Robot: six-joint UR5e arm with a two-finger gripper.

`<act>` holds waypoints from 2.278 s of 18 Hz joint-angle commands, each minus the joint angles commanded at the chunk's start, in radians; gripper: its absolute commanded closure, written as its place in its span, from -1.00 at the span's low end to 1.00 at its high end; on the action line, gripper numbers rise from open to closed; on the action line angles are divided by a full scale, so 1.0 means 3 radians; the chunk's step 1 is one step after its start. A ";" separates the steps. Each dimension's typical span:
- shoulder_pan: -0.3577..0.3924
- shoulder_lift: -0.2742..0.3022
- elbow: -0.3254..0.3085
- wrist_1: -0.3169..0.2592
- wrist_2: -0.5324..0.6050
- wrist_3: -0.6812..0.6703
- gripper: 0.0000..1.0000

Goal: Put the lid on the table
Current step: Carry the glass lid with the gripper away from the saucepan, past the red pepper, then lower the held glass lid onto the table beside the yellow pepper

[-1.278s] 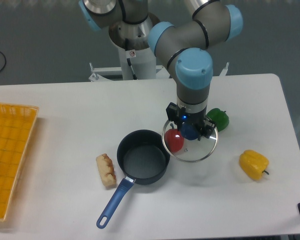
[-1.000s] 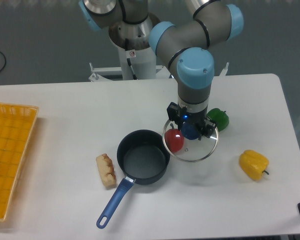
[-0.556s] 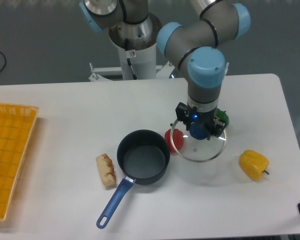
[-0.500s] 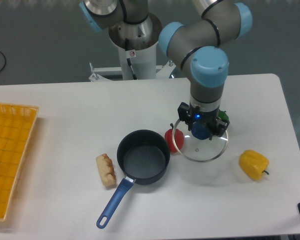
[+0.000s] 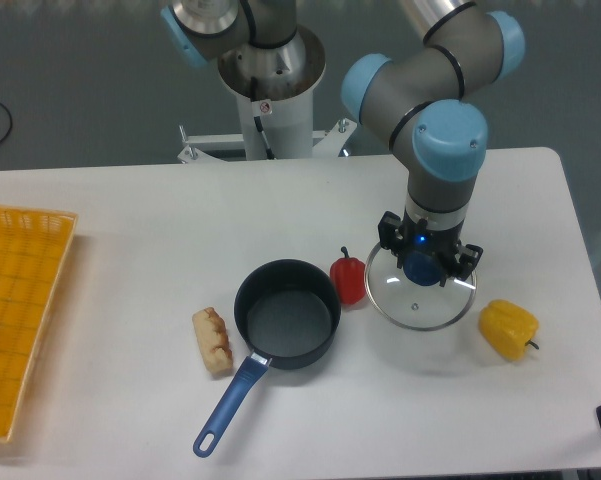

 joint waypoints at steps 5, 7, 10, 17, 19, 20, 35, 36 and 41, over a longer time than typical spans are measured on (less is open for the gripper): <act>0.0046 -0.0113 0.0051 0.0209 -0.0194 -0.0036 -0.12; 0.0046 -0.0143 0.0051 0.0245 -0.0220 -0.0082 -0.12; 0.0051 -0.0164 0.0056 0.0245 -0.0235 -0.0168 -0.11; 0.0026 -0.0292 0.0087 0.0435 -0.0271 -0.0312 -0.10; 0.0026 -0.0343 0.0087 0.0450 -0.0271 -0.0312 -0.10; 0.0021 -0.0363 0.0087 0.0465 -0.0271 -0.0317 -0.10; -0.0026 -0.0522 0.0021 0.0455 -0.0256 -0.0322 -0.10; -0.0026 -0.0527 0.0021 0.0455 -0.0256 -0.0322 -0.10; -0.0061 -0.0563 0.0016 0.0455 -0.0251 -0.0332 -0.11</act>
